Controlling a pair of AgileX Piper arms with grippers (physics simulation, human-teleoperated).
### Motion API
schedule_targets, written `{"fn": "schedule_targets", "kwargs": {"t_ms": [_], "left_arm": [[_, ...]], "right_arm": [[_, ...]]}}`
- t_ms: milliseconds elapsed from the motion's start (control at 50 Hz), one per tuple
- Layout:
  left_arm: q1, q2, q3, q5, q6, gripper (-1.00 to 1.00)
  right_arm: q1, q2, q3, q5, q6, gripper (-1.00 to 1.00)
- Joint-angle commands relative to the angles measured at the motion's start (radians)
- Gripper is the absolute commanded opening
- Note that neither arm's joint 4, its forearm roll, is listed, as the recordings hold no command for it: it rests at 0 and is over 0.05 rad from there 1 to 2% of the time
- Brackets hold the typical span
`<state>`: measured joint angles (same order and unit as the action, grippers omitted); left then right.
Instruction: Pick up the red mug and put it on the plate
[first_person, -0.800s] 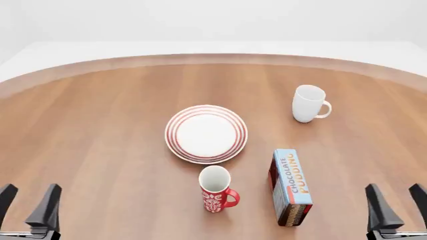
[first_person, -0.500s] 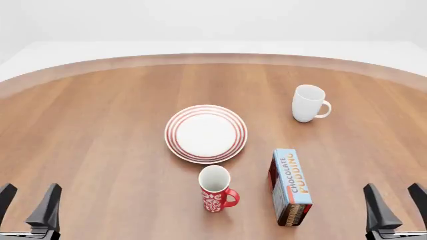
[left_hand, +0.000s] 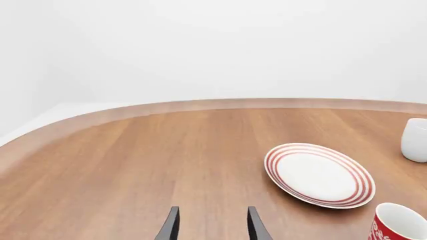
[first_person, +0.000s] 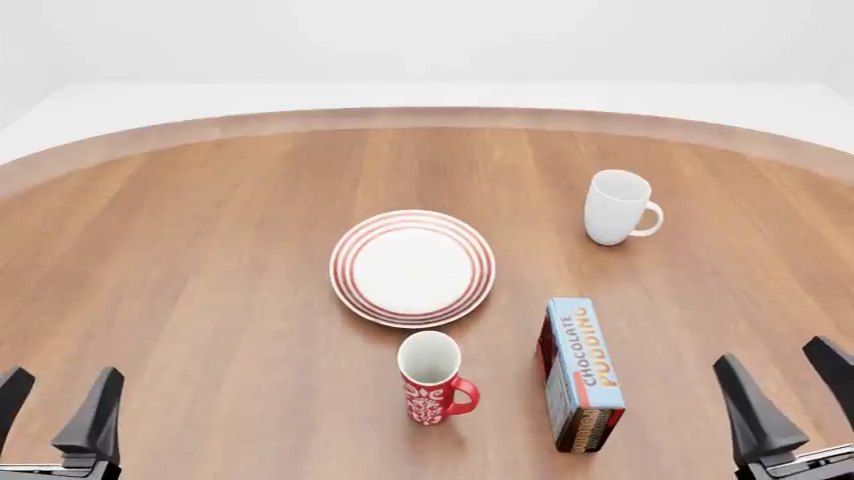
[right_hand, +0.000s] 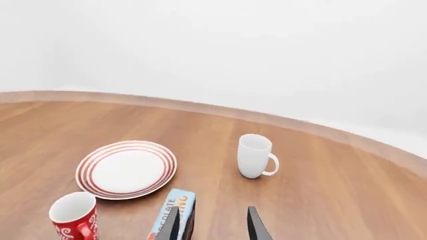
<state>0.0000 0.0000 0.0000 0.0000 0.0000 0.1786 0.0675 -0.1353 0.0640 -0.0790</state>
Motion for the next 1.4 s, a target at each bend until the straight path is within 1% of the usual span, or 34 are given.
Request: {"fn": "schedule_targets", "kwargs": {"t_ms": [20,60,100,120,160,180,260,300,420,440,480,520,580,620,660,680,780,820,880,940,960,1000,1040,1120,1220,1400], "left_arm": [[0.000,0.000,0.000,0.000,0.000,1.00],[0.000,0.000,0.000,0.000,0.000,1.00],[0.000,0.000,0.000,0.000,0.000,1.00],[0.000,0.000,0.000,0.000,0.000,1.00],[0.000,0.000,0.000,0.000,0.000,1.00],[0.000,0.000,0.000,0.000,0.000,1.00],[0.000,0.000,0.000,0.000,0.000,1.00],[0.000,0.000,0.000,0.000,0.000,1.00],[0.000,0.000,0.000,0.000,0.000,1.00],[0.000,0.000,0.000,0.000,0.000,1.00],[0.000,0.000,0.000,0.000,0.000,1.00],[0.000,0.000,0.000,0.000,0.000,1.00],[0.000,0.000,0.000,0.000,0.000,1.00],[0.000,0.000,0.000,0.000,0.000,1.00],[0.000,0.000,0.000,0.000,0.000,1.00],[0.000,0.000,0.000,0.000,0.000,1.00],[0.000,0.000,0.000,0.000,0.000,1.00],[0.000,0.000,0.000,0.000,0.000,1.00],[0.000,0.000,0.000,0.000,0.000,1.00],[0.000,0.000,0.000,0.000,0.000,1.00],[0.000,0.000,0.000,0.000,0.000,1.00],[0.000,0.000,0.000,0.000,0.000,1.00],[0.000,0.000,0.000,0.000,0.000,1.00],[0.000,0.000,0.000,0.000,0.000,1.00],[0.000,0.000,0.000,0.000,0.000,1.00],[0.000,0.000,0.000,0.000,0.000,1.00]], "right_arm": [[0.132,0.101,-0.120,0.037,-0.074,1.00],[0.151,0.120,-0.139,0.044,-0.083,1.00],[0.179,0.148,-0.158,0.049,-0.107,1.00],[0.179,0.148,-0.158,0.048,-0.107,1.00],[0.206,0.164,-0.176,0.057,-0.129,1.00],[0.201,0.168,-0.189,0.064,-0.122,1.00],[0.235,0.224,-0.234,0.079,-0.136,1.00],[0.246,0.244,-0.243,0.076,-0.152,1.00],[0.300,0.340,-0.327,0.095,-0.169,1.00],[0.305,0.358,-0.332,0.092,-0.179,1.00],[0.337,0.406,-0.348,0.098,-0.183,1.00],[0.338,0.426,-0.357,0.097,-0.201,1.00],[0.349,0.459,-0.387,0.112,-0.197,1.00],[0.373,0.485,-0.413,0.138,-0.197,1.00],[0.410,0.503,-0.431,0.161,-0.208,1.00],[0.421,0.513,-0.445,0.175,-0.202,1.00],[0.428,0.561,-0.484,0.222,-0.192,1.00],[0.424,0.576,-0.508,0.249,-0.205,1.00],[0.424,0.589,-0.530,0.276,-0.206,1.00],[0.421,0.613,-0.550,0.300,-0.227,1.00],[0.431,0.621,-0.554,0.309,-0.243,1.00],[0.433,0.628,-0.571,0.324,-0.238,1.00],[0.425,0.638,-0.579,0.326,-0.242,1.00],[0.438,0.663,-0.577,0.351,-0.243,1.00],[0.453,0.686,-0.600,0.382,-0.231,1.00],[0.463,0.723,-0.608,0.398,-0.239,1.00]]}}
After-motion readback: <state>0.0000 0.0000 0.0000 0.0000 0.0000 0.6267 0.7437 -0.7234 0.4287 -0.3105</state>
